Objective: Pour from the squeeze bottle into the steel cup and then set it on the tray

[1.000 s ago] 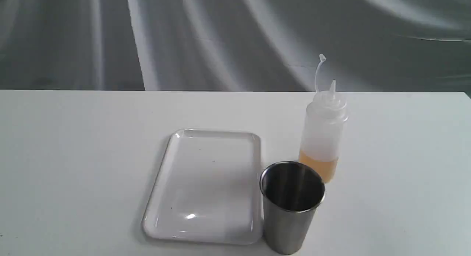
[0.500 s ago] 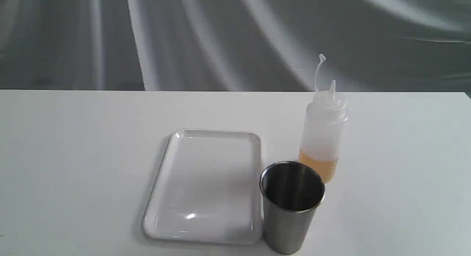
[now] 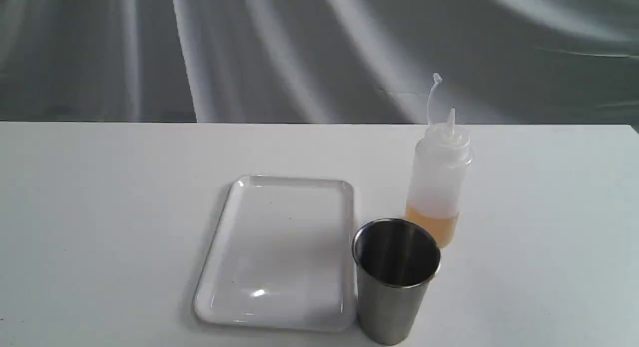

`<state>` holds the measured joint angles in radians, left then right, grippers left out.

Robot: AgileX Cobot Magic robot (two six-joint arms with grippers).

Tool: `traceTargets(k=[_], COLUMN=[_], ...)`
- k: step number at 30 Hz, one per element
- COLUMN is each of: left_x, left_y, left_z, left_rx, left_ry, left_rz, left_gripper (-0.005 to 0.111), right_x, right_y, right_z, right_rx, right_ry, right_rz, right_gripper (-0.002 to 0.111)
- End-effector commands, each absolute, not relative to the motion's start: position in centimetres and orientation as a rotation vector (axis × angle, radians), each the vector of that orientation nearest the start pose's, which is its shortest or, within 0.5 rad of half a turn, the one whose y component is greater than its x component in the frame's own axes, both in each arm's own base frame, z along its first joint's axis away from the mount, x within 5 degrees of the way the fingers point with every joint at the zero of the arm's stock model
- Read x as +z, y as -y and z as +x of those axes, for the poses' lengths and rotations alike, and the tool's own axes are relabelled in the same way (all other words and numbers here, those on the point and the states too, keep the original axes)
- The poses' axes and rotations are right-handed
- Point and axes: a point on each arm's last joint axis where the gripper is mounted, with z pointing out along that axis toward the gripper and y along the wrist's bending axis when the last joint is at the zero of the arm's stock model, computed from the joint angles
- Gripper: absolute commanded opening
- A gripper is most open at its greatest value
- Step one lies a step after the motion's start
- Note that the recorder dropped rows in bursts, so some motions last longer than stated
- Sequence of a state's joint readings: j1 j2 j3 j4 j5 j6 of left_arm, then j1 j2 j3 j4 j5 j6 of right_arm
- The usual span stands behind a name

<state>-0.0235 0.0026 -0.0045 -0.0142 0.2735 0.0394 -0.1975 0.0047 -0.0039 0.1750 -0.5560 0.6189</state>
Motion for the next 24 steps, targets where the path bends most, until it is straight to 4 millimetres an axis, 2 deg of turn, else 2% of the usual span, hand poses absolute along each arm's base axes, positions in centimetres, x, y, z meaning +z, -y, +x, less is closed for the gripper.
traceTargets(k=[1,5,8,12,16,24], left_x=[18.9,18.9,18.9,18.9,18.9,18.9], left_y=[0.2,0.2,0.2,0.2,0.2,0.2], left_z=[5.5,5.5,5.5,5.5,5.5,5.5], left_rx=[-0.007,-0.007,-0.004,-0.004,-0.004,-0.006], left_ry=[-1.749,-1.749,-1.749,-1.749,-1.749,-1.749], left_rz=[0.037,0.037,0.041,0.041,0.041,0.038], left_gripper=[0.0,0.0,0.0,0.0,0.0,0.0], right_x=[26.1,26.5,28.4,31.3,34.0,39.0], right_y=[1.4,0.4,-0.1,0.1,0.3,0.9], right_z=[3.5,3.7,3.4,3.3,4.4,7.9], right_rx=[0.541,0.447,0.342,0.269,0.177,0.198], right_ry=[-0.774,-0.855,-0.931,-1.017,-1.094,-1.205], right_rz=[0.512,0.359,0.27,0.293,0.259,0.287], right_gripper=[0.0,0.0,0.0,0.0,0.0,0.0])
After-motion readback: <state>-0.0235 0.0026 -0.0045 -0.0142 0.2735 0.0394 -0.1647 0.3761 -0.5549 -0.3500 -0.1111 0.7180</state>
